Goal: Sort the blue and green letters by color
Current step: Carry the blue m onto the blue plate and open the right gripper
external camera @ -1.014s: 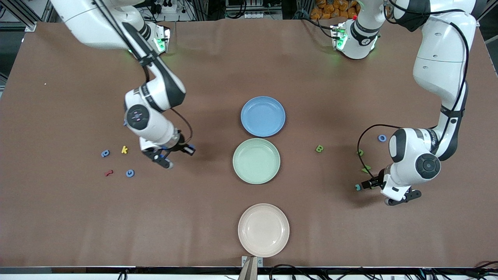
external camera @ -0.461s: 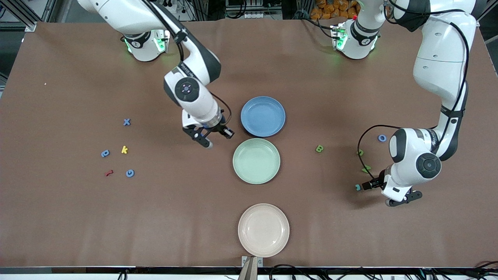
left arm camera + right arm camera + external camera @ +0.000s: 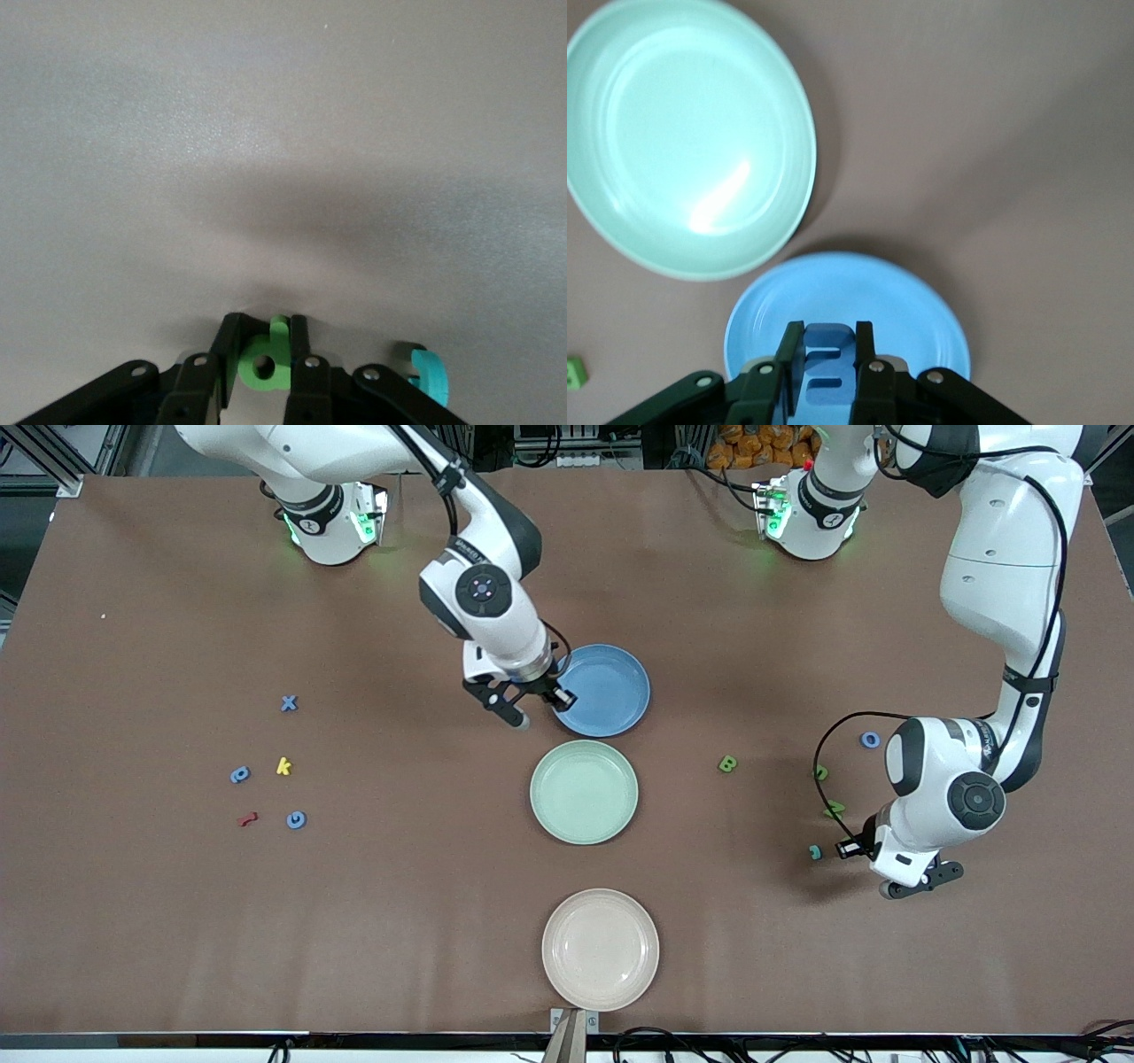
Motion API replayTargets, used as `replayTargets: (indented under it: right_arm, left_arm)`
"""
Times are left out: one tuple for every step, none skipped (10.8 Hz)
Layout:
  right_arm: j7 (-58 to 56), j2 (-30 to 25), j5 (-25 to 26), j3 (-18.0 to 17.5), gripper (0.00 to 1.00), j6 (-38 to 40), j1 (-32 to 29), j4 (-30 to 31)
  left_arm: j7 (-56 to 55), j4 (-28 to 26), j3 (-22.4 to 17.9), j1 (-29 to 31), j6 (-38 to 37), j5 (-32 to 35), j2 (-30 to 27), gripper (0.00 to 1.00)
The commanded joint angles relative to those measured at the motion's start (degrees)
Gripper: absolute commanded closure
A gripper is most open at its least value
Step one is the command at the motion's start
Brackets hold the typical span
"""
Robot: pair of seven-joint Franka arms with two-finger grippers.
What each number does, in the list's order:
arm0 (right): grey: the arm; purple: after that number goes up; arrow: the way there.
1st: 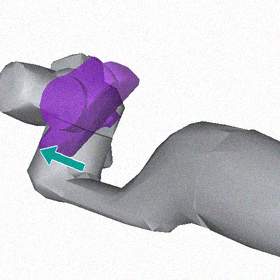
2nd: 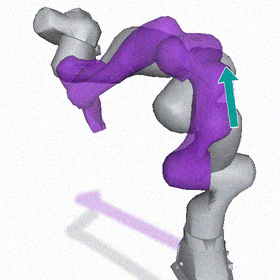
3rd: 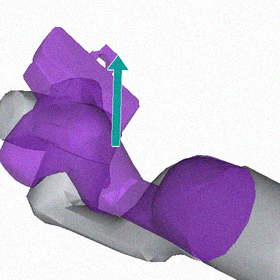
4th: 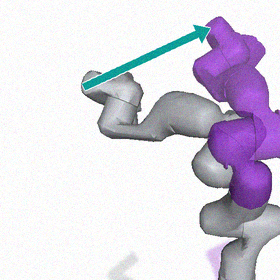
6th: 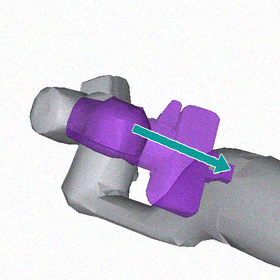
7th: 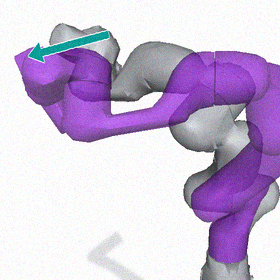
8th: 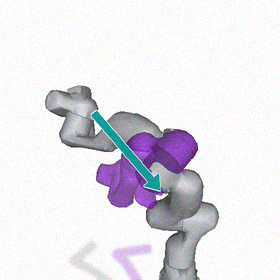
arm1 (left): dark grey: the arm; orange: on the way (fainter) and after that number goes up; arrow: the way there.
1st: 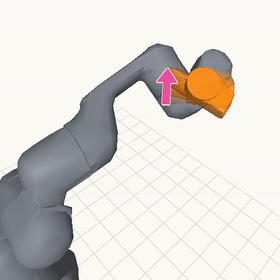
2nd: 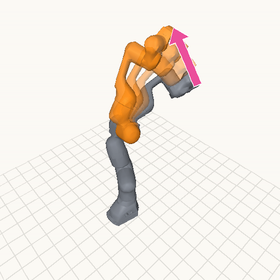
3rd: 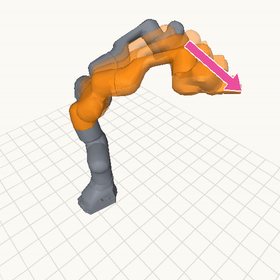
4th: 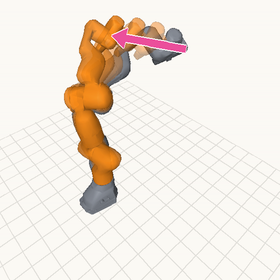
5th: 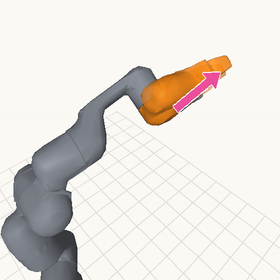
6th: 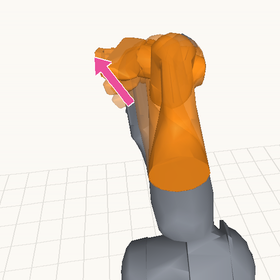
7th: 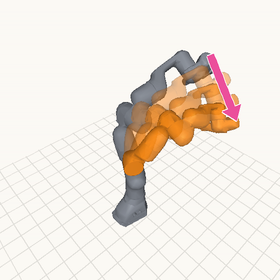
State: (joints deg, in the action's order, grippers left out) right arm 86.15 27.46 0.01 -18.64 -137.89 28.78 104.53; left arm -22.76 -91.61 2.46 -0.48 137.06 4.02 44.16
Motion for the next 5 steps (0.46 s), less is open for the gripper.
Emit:
replayTargets:
  right_arm:
    - [6.13, 4.16, 1.83, 0.18, 1.00, 0.61, 4.60, -3.71]
    - [7.44, 5.57, 2.36, 0.18, 1.00, 0.44, 5.05, -3.71]
    - [8.85, 6.45, 3.15, 0.18, 0.86, 0.43, 5.58, -3.89]
    - [9.65, 7.51, 4.55, 0.18, 0.64, 0.43, 6.28, -4.06]
    - [10.79, 7.86, 6.91, 0.27, 0.01, 0.78, 6.81, -4.59]
  left_arm:
    - [-2.56, -0.06, -0.26, -0.22, 1.36, 1.78, 1.02, 1.00]
    - [-2.56, -0.06, -0.26, -0.22, 1.36, 1.78, 0.50, 1.00]
    - [-2.56, 0.03, -0.17, -0.22, 1.36, 1.78, 0.06, 1.00]
    - [-2.56, 0.03, -0.17, -0.57, 1.28, 1.78, -0.73, 1.00]
    - [-2.82, 0.03, -0.17, -0.92, 0.93, 1.78, -1.52, 1.00]
